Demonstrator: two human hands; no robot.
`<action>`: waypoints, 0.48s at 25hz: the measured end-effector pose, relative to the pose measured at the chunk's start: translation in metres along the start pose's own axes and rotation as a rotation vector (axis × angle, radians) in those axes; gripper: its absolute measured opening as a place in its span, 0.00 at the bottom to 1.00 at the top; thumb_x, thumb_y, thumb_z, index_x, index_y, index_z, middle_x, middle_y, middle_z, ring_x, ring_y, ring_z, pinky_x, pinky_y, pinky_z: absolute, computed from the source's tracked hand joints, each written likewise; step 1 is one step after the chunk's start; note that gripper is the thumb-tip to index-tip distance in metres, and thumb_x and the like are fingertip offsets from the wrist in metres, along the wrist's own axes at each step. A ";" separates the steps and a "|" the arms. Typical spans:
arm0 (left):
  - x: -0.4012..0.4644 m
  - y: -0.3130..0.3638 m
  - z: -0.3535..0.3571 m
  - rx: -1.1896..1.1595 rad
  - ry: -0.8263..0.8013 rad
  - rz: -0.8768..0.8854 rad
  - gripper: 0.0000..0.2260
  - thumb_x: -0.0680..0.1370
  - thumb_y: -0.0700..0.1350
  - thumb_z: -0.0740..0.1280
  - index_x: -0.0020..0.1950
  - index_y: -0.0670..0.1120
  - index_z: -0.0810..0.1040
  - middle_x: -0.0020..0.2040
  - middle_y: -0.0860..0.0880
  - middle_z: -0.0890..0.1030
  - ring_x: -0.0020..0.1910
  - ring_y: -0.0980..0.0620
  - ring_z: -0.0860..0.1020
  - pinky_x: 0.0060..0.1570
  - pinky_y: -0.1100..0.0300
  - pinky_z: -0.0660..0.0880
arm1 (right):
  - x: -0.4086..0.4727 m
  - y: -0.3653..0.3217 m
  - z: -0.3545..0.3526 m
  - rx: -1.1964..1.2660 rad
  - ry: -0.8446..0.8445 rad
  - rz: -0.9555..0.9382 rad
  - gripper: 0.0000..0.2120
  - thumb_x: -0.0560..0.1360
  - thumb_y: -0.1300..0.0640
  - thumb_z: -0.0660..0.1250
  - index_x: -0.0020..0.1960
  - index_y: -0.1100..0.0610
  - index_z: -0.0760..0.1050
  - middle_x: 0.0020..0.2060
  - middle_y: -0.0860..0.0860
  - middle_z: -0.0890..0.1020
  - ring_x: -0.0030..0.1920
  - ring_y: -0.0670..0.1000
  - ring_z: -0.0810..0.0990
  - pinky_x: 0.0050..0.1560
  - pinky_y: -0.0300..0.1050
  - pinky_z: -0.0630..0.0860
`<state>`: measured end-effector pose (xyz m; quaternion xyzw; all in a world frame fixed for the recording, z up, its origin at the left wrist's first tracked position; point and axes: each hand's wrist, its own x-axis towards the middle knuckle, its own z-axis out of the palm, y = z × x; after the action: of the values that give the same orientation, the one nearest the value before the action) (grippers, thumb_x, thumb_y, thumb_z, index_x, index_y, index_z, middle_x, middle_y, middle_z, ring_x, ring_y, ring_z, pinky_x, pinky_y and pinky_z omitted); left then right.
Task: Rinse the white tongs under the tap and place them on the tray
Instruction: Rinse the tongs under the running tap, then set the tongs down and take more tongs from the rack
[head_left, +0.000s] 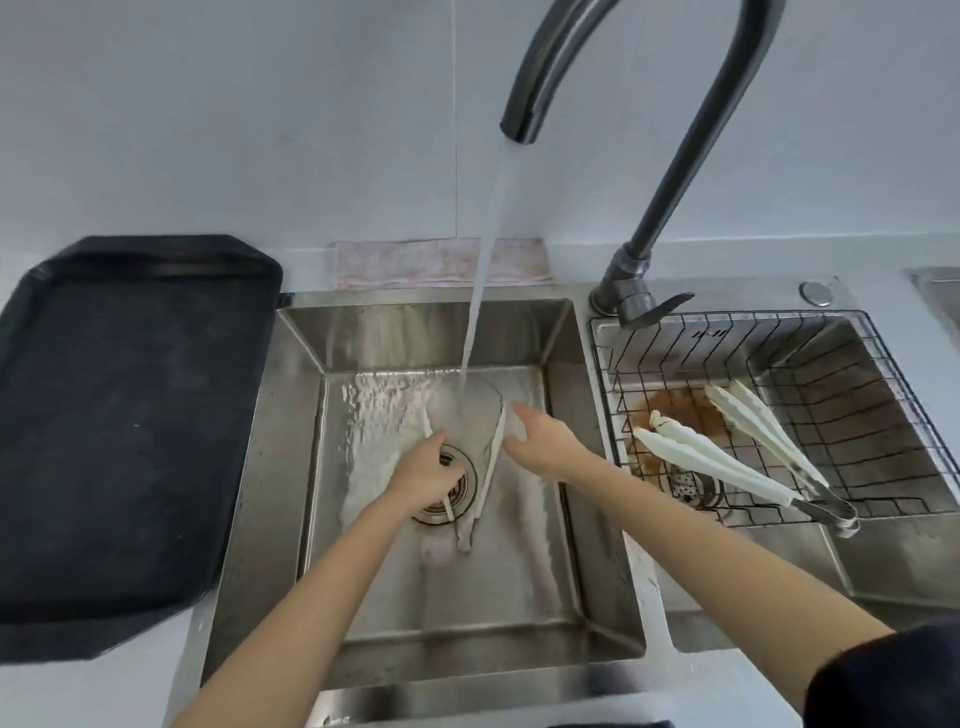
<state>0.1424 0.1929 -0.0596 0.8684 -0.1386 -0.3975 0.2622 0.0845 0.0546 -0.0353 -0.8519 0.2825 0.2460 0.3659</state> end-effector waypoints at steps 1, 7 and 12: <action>-0.007 0.009 -0.002 0.033 0.005 0.034 0.25 0.79 0.43 0.58 0.75 0.44 0.56 0.75 0.46 0.63 0.73 0.48 0.64 0.66 0.63 0.61 | -0.008 0.002 -0.007 -0.040 0.019 -0.026 0.27 0.78 0.57 0.56 0.76 0.59 0.54 0.69 0.61 0.69 0.67 0.60 0.71 0.64 0.50 0.71; -0.039 0.066 0.002 0.257 0.018 0.217 0.26 0.79 0.44 0.58 0.75 0.43 0.55 0.75 0.43 0.61 0.74 0.45 0.61 0.68 0.59 0.60 | -0.044 0.036 -0.057 -0.214 0.111 -0.132 0.26 0.76 0.54 0.59 0.73 0.56 0.62 0.67 0.59 0.72 0.66 0.60 0.72 0.65 0.54 0.71; -0.052 0.118 0.034 0.324 0.022 0.290 0.26 0.79 0.45 0.58 0.76 0.43 0.55 0.75 0.43 0.62 0.73 0.45 0.62 0.68 0.59 0.61 | -0.068 0.083 -0.098 -0.248 0.160 -0.109 0.25 0.77 0.57 0.58 0.73 0.58 0.61 0.70 0.59 0.68 0.70 0.60 0.67 0.71 0.56 0.64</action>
<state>0.0787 0.1074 0.0206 0.8745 -0.3212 -0.3187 0.1748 0.0012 -0.0473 0.0274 -0.9215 0.2315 0.1904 0.2469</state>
